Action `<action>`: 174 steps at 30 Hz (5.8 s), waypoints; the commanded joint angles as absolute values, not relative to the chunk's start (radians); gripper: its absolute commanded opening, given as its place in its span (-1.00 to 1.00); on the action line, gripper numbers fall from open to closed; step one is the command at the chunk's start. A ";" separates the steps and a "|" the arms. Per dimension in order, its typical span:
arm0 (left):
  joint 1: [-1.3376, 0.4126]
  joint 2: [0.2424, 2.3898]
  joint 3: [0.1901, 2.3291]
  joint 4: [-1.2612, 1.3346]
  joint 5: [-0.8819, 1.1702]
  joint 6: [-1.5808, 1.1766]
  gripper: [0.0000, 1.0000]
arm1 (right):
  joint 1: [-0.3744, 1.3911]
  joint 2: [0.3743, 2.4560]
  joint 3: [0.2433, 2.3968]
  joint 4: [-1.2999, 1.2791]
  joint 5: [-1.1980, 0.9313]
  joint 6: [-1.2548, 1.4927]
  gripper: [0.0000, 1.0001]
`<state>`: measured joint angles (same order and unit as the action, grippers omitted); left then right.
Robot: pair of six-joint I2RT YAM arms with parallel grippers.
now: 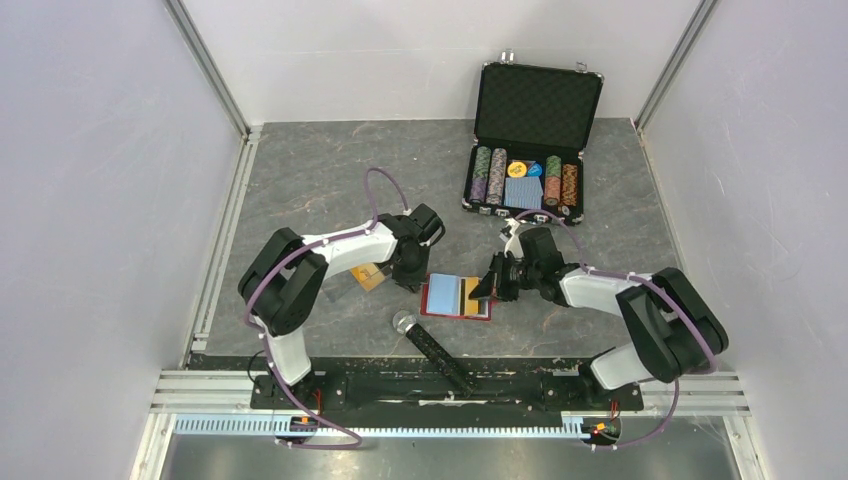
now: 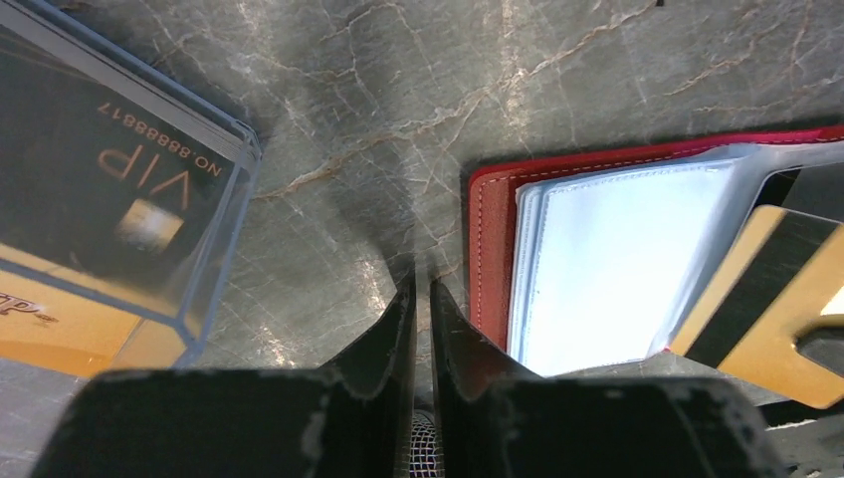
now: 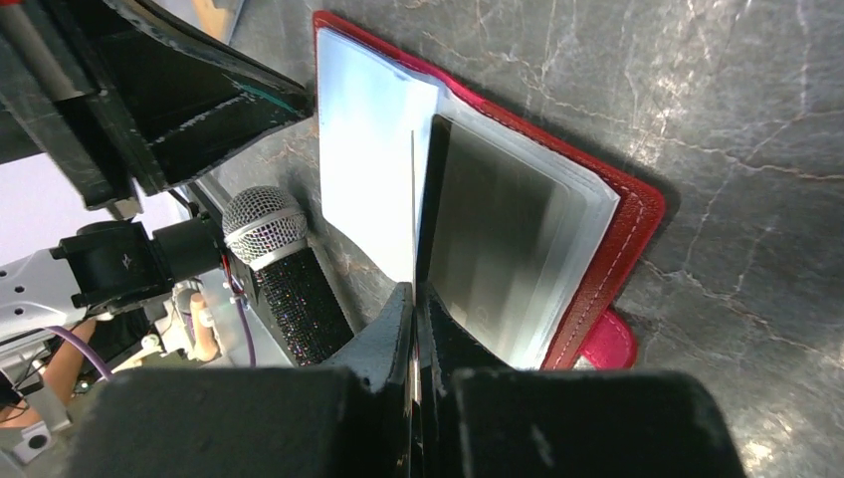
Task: Put the credit cards into the card holder
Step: Insert the credit card into the card holder.
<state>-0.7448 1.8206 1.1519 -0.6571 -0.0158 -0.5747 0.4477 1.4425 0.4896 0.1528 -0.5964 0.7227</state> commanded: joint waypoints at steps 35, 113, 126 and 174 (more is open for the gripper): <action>-0.765 1.891 1.152 -0.646 -0.024 -0.566 -0.77 | 0.474 1.475 0.620 0.061 -0.628 0.680 -1.00; -0.790 1.850 1.114 -0.654 0.035 -0.631 -0.96 | 0.655 1.627 0.471 0.521 -0.412 0.919 -0.64; -0.789 1.847 1.135 -0.664 0.037 -0.642 -0.95 | 0.703 1.544 0.705 -0.052 -0.196 0.639 0.25; -0.769 1.853 1.137 -0.549 0.183 -0.675 -0.95 | 0.755 1.512 0.703 -0.128 -0.212 0.528 0.25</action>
